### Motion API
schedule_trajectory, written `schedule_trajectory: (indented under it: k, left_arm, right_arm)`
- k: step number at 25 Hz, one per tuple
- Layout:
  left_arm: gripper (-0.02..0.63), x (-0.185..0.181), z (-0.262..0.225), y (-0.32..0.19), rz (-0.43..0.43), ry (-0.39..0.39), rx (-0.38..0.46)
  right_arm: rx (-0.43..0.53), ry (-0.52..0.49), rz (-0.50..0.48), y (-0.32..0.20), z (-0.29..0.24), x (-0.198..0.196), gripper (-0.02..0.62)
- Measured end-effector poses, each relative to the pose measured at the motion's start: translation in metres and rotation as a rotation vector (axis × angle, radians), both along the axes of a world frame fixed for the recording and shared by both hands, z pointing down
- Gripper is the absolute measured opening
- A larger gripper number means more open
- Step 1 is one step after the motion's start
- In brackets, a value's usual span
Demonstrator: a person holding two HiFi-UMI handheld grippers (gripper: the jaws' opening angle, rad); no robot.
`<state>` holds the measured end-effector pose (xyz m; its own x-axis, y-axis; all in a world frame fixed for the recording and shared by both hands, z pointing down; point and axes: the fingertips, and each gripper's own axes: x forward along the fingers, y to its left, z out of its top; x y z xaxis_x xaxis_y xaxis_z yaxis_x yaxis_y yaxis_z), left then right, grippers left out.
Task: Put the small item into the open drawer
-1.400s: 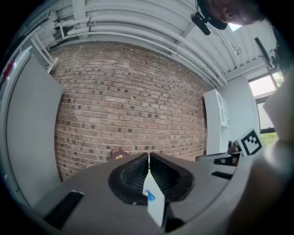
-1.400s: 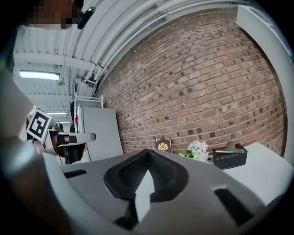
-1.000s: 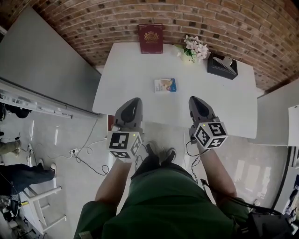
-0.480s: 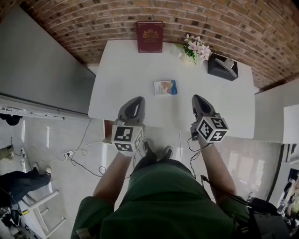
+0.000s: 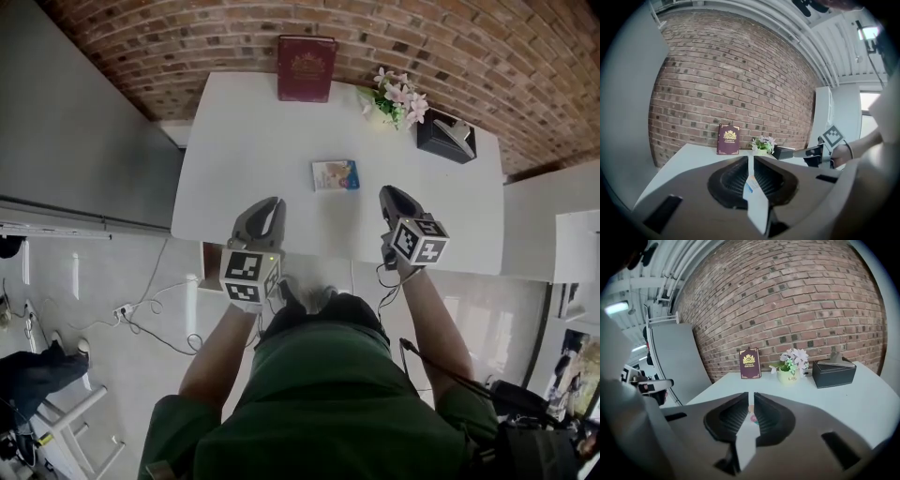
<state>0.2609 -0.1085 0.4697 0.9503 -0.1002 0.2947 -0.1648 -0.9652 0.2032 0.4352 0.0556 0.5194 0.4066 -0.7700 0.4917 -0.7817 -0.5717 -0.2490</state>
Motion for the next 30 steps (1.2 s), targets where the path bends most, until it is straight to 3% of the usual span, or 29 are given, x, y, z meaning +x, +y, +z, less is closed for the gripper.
schedule_trajectory:
  k: [5,11,17,30]
  left_arm:
    - [0.014,-0.007,0.006,-0.010,-0.038,-0.023,-0.004]
    - [0.014,-0.009,0.021,-0.016,-0.113,-0.072,0.003]
    - [0.014,-0.007,0.023,-0.013,-0.160,-0.087,0.015]
    - [0.014,-0.017,0.036,-0.020,-0.246,-0.119,0.015]
  right_arm:
    - [-0.062,-0.018,-0.038,-0.017,0.032,0.016,0.040]
    - [-0.077,-0.187,-0.034,-0.034,0.089,0.046,0.050]
    - [-0.119,-0.308,-0.101,-0.049,0.131,0.059,0.112]
    - [-0.203,-0.427,-0.181,-0.072,0.179,0.064,0.184]
